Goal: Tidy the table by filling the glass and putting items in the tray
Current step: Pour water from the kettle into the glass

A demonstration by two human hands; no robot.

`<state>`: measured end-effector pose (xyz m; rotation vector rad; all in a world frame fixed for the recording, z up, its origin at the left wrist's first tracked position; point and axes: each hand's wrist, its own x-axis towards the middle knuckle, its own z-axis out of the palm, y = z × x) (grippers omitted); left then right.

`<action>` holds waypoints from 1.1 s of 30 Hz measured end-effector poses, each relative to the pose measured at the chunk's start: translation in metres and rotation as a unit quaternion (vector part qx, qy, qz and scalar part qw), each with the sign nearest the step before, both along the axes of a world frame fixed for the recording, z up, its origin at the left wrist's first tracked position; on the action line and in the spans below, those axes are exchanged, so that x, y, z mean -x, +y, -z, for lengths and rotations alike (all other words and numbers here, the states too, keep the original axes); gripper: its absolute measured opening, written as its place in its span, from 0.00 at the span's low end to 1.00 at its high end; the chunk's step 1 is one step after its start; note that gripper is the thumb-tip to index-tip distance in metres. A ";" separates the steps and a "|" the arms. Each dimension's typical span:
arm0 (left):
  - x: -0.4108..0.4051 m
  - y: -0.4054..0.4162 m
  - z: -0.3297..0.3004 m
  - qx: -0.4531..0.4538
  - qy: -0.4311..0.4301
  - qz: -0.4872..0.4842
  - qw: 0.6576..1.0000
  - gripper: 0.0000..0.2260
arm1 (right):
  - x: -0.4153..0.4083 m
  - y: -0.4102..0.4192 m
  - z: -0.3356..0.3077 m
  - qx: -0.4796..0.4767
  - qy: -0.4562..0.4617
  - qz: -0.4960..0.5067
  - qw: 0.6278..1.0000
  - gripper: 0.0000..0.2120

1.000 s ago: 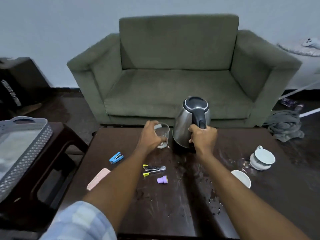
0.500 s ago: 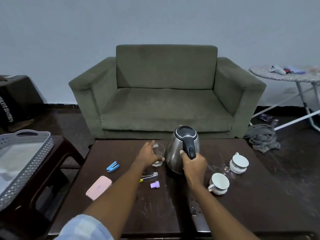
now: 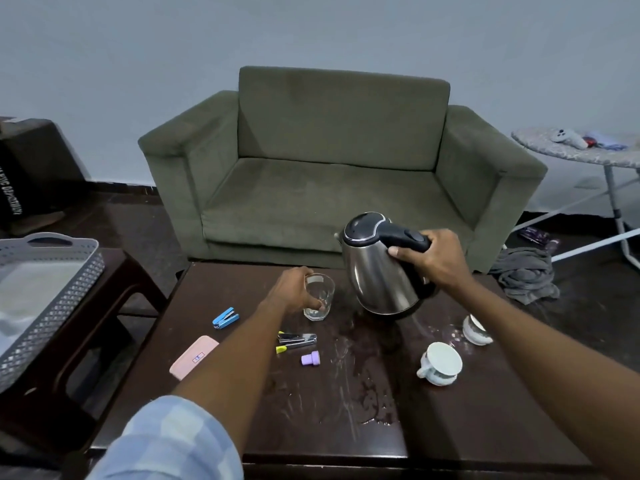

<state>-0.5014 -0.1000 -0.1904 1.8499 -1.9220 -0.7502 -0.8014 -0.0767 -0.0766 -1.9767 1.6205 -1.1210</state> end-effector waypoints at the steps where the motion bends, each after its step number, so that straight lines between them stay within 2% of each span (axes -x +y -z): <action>1: 0.000 -0.002 -0.002 -0.009 -0.003 0.003 1.000 0.42 | 0.001 -0.003 -0.006 -0.005 0.010 -0.014 1.000 0.25; 5: -0.003 -0.006 -0.004 -0.025 -0.010 0.016 1.000 0.41 | -0.002 -0.015 -0.018 -0.049 0.043 -0.071 0.995 0.18; 9: -0.005 -0.007 0.002 -0.015 -0.002 0.014 1.000 0.41 | -0.008 -0.022 -0.018 -0.081 0.093 -0.101 0.987 0.17; 15: -0.004 -0.007 -0.001 -0.016 -0.001 0.006 1.000 0.43 | -0.023 -0.028 -0.023 -0.095 0.180 -0.129 0.971 0.17; 21: -0.003 -0.004 0.001 -0.016 0.018 -0.007 1.000 0.42 | -0.037 -0.036 -0.028 -0.100 0.263 -0.154 0.947 0.29; 26: -0.004 -0.004 0.002 -0.023 0.021 -0.004 1.000 0.42 | -0.045 -0.041 -0.038 -0.089 0.284 -0.167 0.940 0.23; 33: -0.002 -0.003 -0.002 -0.014 0.001 0.006 1.000 0.38 | -0.060 -0.044 -0.059 -0.068 0.328 -0.179 0.925 0.25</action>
